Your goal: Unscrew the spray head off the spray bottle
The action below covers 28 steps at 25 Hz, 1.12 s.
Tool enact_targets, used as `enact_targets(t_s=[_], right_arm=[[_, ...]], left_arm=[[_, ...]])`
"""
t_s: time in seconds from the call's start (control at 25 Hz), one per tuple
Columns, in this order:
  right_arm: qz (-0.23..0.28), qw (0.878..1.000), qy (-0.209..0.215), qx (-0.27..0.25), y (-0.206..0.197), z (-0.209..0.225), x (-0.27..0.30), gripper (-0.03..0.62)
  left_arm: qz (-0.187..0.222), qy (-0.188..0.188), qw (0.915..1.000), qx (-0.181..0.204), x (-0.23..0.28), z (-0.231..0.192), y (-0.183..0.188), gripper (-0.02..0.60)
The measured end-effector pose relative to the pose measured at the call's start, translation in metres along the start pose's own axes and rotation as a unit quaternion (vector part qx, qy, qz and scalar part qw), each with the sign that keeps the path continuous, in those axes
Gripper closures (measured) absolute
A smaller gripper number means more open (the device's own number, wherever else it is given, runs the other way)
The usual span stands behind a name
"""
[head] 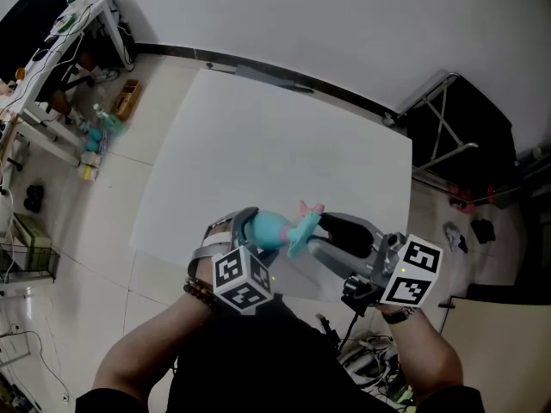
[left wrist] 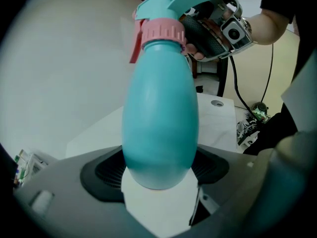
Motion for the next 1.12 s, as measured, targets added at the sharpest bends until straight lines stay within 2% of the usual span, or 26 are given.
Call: enact_targets(t_s=[0.2,0.36,0.44,0.52,0.56,0.64,0.76,0.92,1.0,1.04,1.08,1.12], right_arm=[[-0.027,0.996,-0.018,-0.088,0.008,-0.01,-0.012,0.411],[-0.032,0.984,-0.035,-0.173,0.024,-0.024,-0.019,0.411],[-0.041,0.972,-0.04,-0.228,0.031,-0.03,-0.02,0.411],[-0.071,0.949,-0.039,-0.305,0.035,-0.04,-0.017,0.411],[-0.098,0.931,-0.038,-0.348,0.033,-0.047,-0.015,0.411],[-0.166,0.888,-0.045,-0.427,0.025,-0.058,-0.011,0.411],[-0.21,0.818,-0.042,-0.534,0.011,-0.071,0.002,0.405],[-0.26,0.708,-0.033,-0.656,-0.01,-0.079,0.008,0.395],[-0.268,0.656,-0.027,-0.706,-0.016,-0.082,0.007,0.391],[-0.267,0.635,-0.024,-0.725,-0.017,-0.085,0.005,0.39],[-0.264,0.62,-0.023,-0.739,-0.017,-0.088,0.004,0.39],[-0.263,0.61,-0.023,-0.747,-0.017,-0.09,0.002,0.39]], left_arm=[[0.006,-0.005,1.0,0.004,-0.001,-0.001,0.001,0.152],[0.009,-0.007,0.9999,0.011,-0.003,-0.004,0.001,0.152],[0.01,-0.009,0.9998,0.016,-0.004,-0.005,0.001,0.152],[0.009,-0.009,0.9996,0.024,-0.005,-0.004,0.002,0.152],[0.007,-0.009,0.9995,0.029,-0.005,-0.004,0.003,0.153],[0.001,-0.009,0.9991,0.043,-0.006,-0.002,0.005,0.153],[-0.011,-0.007,0.9975,0.069,-0.007,0.0,0.007,0.153],[-0.026,-0.005,0.9945,0.101,-0.009,0.004,0.012,0.153],[-0.03,-0.008,0.9935,0.11,-0.01,0.005,0.014,0.153],[-0.032,-0.01,0.993,0.113,-0.01,0.006,0.014,0.153],[-0.034,-0.01,0.9926,0.116,-0.011,0.007,0.015,0.153],[-0.036,-0.01,0.9923,0.118,-0.011,0.008,0.014,0.153]])
Point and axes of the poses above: the fingertips, and each gripper's own axes: x forward along the fingers, z to its right, y out of its top, the point moved 7 cm from there along -x, backward along the fingers, and after that the axes turned 11 degrees about -y, right-handed, at the moved point
